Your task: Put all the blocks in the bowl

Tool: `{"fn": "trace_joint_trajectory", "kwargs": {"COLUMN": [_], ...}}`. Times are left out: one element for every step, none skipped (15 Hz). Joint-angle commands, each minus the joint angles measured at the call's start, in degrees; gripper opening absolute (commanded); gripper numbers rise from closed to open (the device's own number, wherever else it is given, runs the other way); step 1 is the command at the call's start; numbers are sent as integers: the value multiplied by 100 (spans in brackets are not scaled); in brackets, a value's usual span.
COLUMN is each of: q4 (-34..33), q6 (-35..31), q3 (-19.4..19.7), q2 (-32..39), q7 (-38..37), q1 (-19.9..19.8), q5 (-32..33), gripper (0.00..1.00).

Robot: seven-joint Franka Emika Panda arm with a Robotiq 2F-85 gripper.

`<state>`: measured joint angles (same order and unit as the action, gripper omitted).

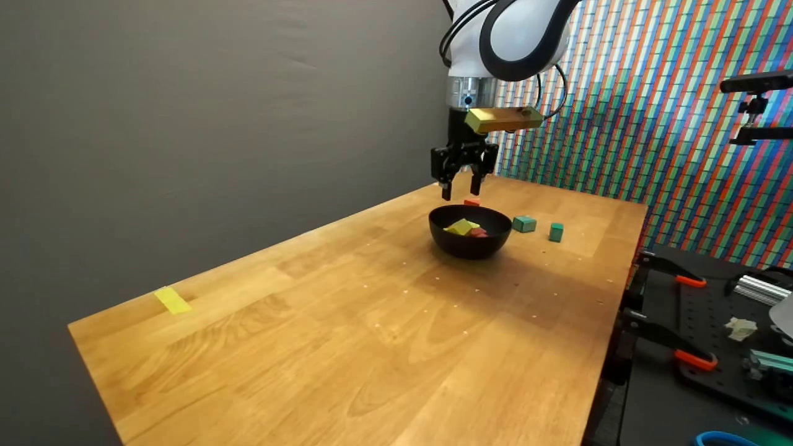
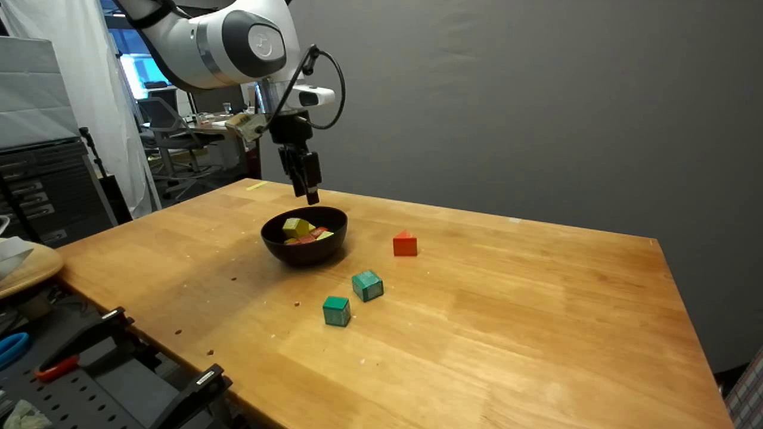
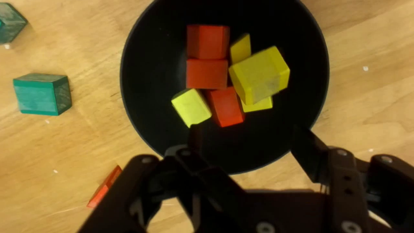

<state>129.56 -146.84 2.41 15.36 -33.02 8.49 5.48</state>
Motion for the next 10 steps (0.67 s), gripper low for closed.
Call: {"fn": "trace_joint_trajectory", "kwargs": {"q4": [773,930,1120,1291,699,867,998,1081,1128,1003], "q6": [-448,-483,-575,-753,-392,-477,-523,-535,-540,-642], "q3": [178,221,278,272,107,105,93,79,69,-3], "q2": [-960,-1155,-1367,-1566,-931,-1130,-1281,-1375,-1421,-1240], "q7": [-341,-416,-531,-588,-347,-378,-381,-381,-389,-252], "q1": [3,-34,-92,-176,-197,-276,-336,-366,-374,-342], "q5": [183,293,431,435,268,300,306,304,302,193], "gripper": [100,100,100,100,100,100,100,100,100,100]}}
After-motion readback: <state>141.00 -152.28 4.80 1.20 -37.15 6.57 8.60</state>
